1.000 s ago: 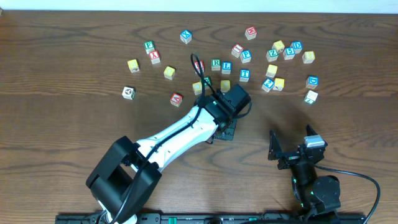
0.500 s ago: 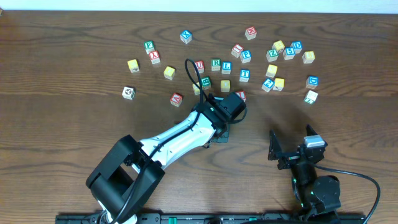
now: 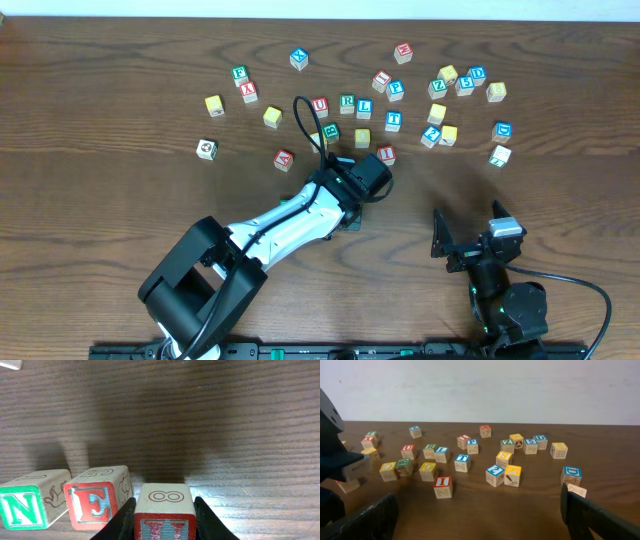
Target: Spell out NEURIPS
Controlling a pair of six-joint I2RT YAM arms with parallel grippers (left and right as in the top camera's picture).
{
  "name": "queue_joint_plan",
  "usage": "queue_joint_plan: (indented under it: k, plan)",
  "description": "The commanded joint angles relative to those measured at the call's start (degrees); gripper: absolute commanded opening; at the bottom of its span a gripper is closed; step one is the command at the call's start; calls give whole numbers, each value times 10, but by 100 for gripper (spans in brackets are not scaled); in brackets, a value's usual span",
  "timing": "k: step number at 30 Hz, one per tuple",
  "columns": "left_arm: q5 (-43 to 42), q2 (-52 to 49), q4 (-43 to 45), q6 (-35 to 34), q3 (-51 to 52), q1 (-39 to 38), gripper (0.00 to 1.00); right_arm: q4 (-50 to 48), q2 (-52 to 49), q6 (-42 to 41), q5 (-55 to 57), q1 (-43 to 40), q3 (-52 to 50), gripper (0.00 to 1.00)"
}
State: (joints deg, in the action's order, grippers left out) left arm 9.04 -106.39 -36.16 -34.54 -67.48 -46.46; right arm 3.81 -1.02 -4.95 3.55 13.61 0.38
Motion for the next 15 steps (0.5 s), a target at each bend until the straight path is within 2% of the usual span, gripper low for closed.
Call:
queue_joint_plan:
  k: [1,15]
  plan:
    - [27,-1,2,-5,5,-1,13,3,1,3,-1,-4,-1,99]
    - [38,-1,10,-5,6,-1,13,2,1,3,-1,-4,-1,99]
